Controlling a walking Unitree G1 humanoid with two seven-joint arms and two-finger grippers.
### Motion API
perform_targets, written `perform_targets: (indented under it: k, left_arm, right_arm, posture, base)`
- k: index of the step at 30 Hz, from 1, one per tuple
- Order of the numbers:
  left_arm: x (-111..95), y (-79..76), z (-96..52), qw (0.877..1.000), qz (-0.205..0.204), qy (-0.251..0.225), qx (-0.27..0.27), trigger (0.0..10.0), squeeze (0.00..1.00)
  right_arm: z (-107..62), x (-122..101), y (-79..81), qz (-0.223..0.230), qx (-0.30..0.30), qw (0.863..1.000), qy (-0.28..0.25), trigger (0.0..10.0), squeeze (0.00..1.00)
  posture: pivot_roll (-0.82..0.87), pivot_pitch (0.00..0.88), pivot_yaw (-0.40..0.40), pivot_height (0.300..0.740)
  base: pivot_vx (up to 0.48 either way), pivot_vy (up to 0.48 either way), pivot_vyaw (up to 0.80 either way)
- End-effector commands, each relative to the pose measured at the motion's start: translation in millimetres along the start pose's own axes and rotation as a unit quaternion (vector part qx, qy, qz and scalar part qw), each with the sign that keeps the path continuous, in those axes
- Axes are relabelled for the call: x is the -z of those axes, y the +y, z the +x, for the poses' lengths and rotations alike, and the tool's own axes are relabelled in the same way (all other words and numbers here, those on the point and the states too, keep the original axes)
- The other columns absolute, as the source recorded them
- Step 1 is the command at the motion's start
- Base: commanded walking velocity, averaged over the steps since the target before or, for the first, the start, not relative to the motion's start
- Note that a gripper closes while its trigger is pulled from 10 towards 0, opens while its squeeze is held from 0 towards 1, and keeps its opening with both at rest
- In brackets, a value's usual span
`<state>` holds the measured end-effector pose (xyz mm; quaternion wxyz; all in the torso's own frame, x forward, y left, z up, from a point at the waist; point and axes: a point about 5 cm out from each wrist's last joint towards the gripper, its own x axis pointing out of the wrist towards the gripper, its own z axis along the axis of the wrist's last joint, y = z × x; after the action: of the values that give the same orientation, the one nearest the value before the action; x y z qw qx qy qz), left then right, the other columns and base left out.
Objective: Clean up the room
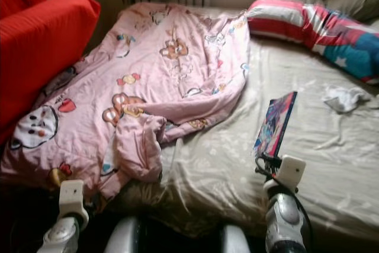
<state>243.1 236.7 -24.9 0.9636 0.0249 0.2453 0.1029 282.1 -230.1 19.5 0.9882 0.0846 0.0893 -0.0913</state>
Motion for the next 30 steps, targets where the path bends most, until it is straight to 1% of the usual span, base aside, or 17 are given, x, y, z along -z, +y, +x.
perform_targets:
  k: [1,6,8,12,17,21,22,30]
  left_arm:
    - [4.1,-0.2,-0.5,1.0,-0.004,0.011,-0.007,10.0,0.0]
    - [9.6,-3.6,-1.6,1.0,0.001,0.025,-0.001,10.0,0.0]
    - [10.2,-3.4,-1.3,1.0,0.003,0.029,0.001,10.0,0.0]
    - [13.2,-2.3,-1.5,0.999,0.004,0.041,-0.003,10.0,0.0]
    - [19.8,-1.4,-3.5,0.998,0.009,0.061,-0.008,10.0,0.0]
    - [26.8,-5.0,-5.8,0.997,0.02,0.08,-0.001,10.0,0.0]
    - [28.9,-5.9,-6.6,0.996,0.022,0.086,-0.002,10.0,0.0]
    - [34.9,-4.5,-8.2,0.993,0.027,0.112,-0.005,10.0,0.0]
  right_arm:
    - [0.5,-6.8,4.3,-0.013,-0.016,1.0,-0.023,10.0,0.0]
    - [-7.9,3.7,-2.6,-0.001,0.003,1.0,-0.013,10.0,0.0]
    - [-11.5,11.6,-2.7,-0.029,0.016,0.999,0.007,10.0,0.0]
    - [-15.1,22.2,-4.5,-0.032,0.032,0.998,0.036,10.0,0.0]
    - [-14.8,22.8,-2.2,-0.049,0.024,0.998,0.041,10.0,0.0]
    - [-12.7,20.0,-2.3,-0.054,0.025,0.998,0.037,10.0,0.0]
    - [-12.7,20.2,-2.9,-0.056,0.026,0.997,0.038,10.0,0.0]
    - [-10.5,20.4,1.4,-0.054,0.025,0.997,0.043,10.0,0.0]
  posture:
    - [-0.08,0.0,-0.009,0.604]
    - [-0.09,0.0,0.01,0.604]
    - [-0.1,0.0,0.017,0.624]
    - [-0.09,0.0,0.017,0.649]
    - [-0.09,0.0,0.012,0.689]
    - [-0.1,0.0,0.01,0.719]
    - [-0.09,0.0,0.012,0.734]
    - [-0.09,0.0,0.017,0.74]
  base:
    - [0.0,0.0,0.0]
    - [0.0,0.0,0.0]
    - [0.0,0.0,0.0]
    - [0.0,0.0,0.0]
    - [0.0,0.0,0.0]
    - [0.0,0.0,0.0]
    - [0.0,0.0,0.0]
    - [0.0,0.0,0.0]
